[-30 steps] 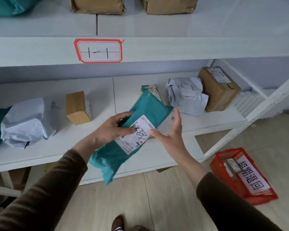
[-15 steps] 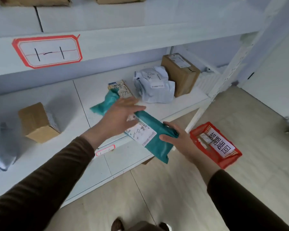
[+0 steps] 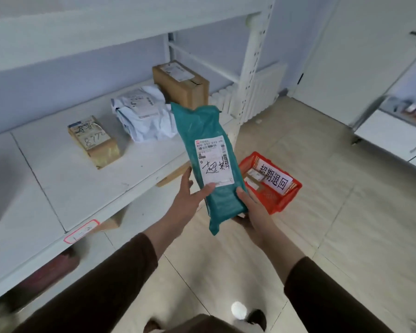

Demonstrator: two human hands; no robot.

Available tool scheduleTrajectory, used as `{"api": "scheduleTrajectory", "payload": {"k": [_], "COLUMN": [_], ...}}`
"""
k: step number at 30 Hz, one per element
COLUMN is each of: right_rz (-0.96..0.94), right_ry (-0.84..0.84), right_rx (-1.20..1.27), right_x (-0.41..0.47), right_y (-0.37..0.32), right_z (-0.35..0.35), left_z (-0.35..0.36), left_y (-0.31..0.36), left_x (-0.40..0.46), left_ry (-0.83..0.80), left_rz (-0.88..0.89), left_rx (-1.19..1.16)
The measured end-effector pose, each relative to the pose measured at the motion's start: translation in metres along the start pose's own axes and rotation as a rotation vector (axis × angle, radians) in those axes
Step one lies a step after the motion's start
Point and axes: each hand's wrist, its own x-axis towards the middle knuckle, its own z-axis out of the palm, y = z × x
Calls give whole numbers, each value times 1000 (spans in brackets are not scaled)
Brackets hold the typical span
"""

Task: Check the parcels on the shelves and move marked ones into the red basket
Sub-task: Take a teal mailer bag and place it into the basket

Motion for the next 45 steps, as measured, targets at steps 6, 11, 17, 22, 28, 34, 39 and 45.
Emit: {"api": "scheduleTrajectory", "payload": {"k": [6, 11, 17, 22, 28, 34, 39, 45], "right_rz": [31, 42, 89, 117, 154, 235, 350, 500], "right_ry": [-2, 34, 70, 71, 137, 170, 65, -131], "right_rx": [-142, -194, -126, -91, -120, -155, -240, -442], "right_x": [10, 33, 74, 123, 187, 250, 325, 419], "right_y": [-23, -66, -103, -121, -164, -187, -182, -171], "right_z": [-112, -204, -272, -319, -379, -443, -482, -527], "left_z": [113, 207, 284, 326, 391, 452, 479, 515], "left_y": [-7, -7, -9, -8, -11, -15, -33, -79], "left_x": [35, 63, 105, 170, 258, 323, 374, 431], "left_ry": [-73, -135, -186, -202, -290, -345, -295, -96], "left_rz": [-66, -102, -148, -170, -225, -311, -372, -496], "left_rx": [-116, -55, -49, -67, -113, -80, -106, -206]}}
